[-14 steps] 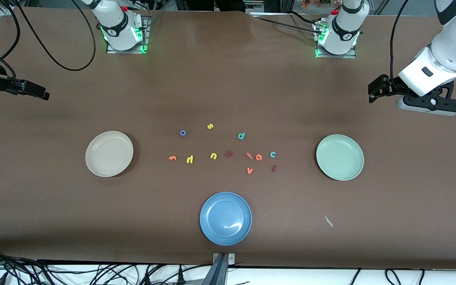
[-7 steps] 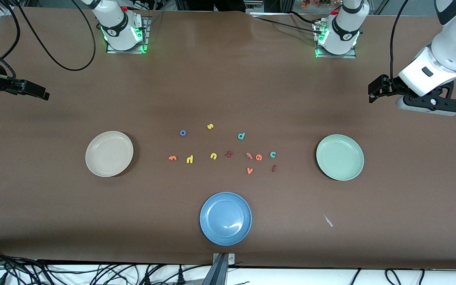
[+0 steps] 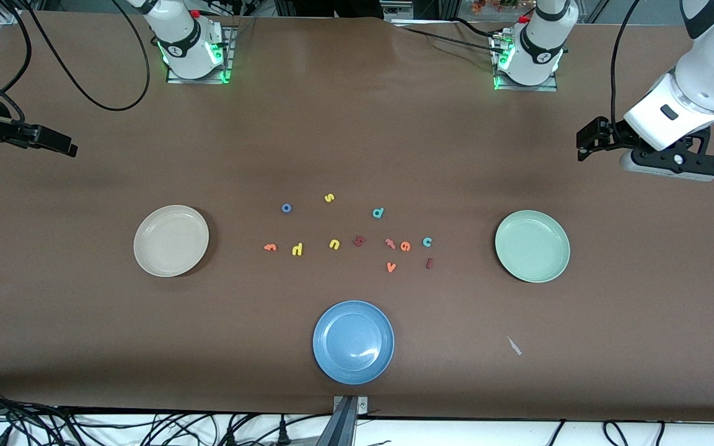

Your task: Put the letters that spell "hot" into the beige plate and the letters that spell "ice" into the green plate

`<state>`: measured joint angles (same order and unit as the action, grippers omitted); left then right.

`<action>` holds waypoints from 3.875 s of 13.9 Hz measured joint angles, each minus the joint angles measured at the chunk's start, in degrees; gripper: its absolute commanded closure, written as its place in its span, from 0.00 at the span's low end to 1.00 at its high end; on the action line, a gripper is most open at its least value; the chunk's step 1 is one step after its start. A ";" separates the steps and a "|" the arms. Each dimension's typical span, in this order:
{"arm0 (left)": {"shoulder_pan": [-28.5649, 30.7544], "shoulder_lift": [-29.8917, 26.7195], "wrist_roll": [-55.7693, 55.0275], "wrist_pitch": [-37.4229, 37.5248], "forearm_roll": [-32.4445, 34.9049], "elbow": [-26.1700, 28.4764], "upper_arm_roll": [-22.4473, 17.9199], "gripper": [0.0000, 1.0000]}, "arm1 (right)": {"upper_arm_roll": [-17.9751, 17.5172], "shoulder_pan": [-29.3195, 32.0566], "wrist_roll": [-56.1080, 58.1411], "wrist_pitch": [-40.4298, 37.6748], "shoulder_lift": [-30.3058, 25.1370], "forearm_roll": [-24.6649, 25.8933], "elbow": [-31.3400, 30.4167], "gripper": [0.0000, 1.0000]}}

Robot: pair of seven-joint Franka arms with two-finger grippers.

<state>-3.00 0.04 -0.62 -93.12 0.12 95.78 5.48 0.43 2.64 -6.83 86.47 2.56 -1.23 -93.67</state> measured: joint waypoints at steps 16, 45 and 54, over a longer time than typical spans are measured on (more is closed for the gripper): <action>-12.26 24.67 -0.11 -7.10 -0.05 -10.29 2.99 0.00 | -0.59 -2.62 -0.96 2.67 5.97 -5.42 0.00 0.00; -16.00 48.05 -0.75 -38.43 0.06 -11.16 2.13 0.57 | -0.95 -33.55 -41.99 59.82 24.25 -4.10 -25.52 0.01; -16.52 48.37 -2.28 -38.63 2.22 -11.18 2.10 1.00 | -0.91 -34.31 -42.00 63.05 27.21 -4.10 -25.36 0.37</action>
<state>-19.52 48.41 -2.90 -131.75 2.34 84.60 7.58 -0.48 -31.67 -48.83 149.52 29.77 -5.33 -119.03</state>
